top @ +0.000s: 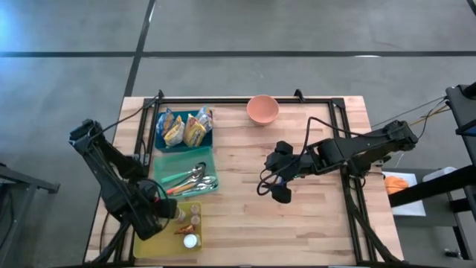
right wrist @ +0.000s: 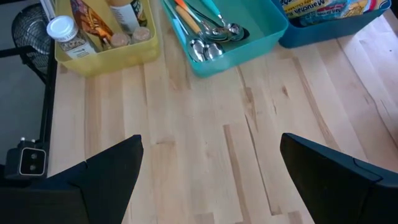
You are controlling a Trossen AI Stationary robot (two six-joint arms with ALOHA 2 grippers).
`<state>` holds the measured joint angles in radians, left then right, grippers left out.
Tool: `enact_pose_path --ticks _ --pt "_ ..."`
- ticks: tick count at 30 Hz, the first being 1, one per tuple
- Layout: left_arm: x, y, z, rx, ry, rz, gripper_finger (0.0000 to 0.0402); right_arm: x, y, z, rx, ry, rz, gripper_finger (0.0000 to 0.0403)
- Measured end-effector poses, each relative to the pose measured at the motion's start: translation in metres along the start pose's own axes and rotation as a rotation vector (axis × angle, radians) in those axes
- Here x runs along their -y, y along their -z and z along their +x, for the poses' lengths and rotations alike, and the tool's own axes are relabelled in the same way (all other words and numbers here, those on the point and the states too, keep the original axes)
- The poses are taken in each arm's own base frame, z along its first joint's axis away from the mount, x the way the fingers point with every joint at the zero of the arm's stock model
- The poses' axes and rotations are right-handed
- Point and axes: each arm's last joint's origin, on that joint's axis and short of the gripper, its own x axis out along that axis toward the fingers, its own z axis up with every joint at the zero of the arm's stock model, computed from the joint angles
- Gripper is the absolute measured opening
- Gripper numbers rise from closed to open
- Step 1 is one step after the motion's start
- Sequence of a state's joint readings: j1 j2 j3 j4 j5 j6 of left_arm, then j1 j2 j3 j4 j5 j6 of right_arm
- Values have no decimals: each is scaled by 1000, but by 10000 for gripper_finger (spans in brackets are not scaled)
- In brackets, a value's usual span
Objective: Pick & Place Food Item
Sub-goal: Put the red spice can into the yellow bin
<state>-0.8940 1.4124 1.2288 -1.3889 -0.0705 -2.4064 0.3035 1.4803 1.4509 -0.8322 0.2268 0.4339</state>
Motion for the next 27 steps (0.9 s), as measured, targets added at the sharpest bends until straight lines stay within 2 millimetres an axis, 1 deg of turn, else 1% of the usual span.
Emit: enact_pose_path --ticks 5,13,19,22,27 --pt "7 9 18 62 -35 -2 201 0 0 0 -1 0 0 372" --pt "13 17 33 115 -82 3 201 -1 0 0 -14 -26 3 372" --pt "19 25 48 152 -110 8 201 -1 1 0 -22 -43 11 372" --pt "21 29 59 147 -106 8 201 -1 1 0 -23 -47 31 372" --pt "19 28 79 137 -89 8 201 -2 1 0 -28 -58 69 372"
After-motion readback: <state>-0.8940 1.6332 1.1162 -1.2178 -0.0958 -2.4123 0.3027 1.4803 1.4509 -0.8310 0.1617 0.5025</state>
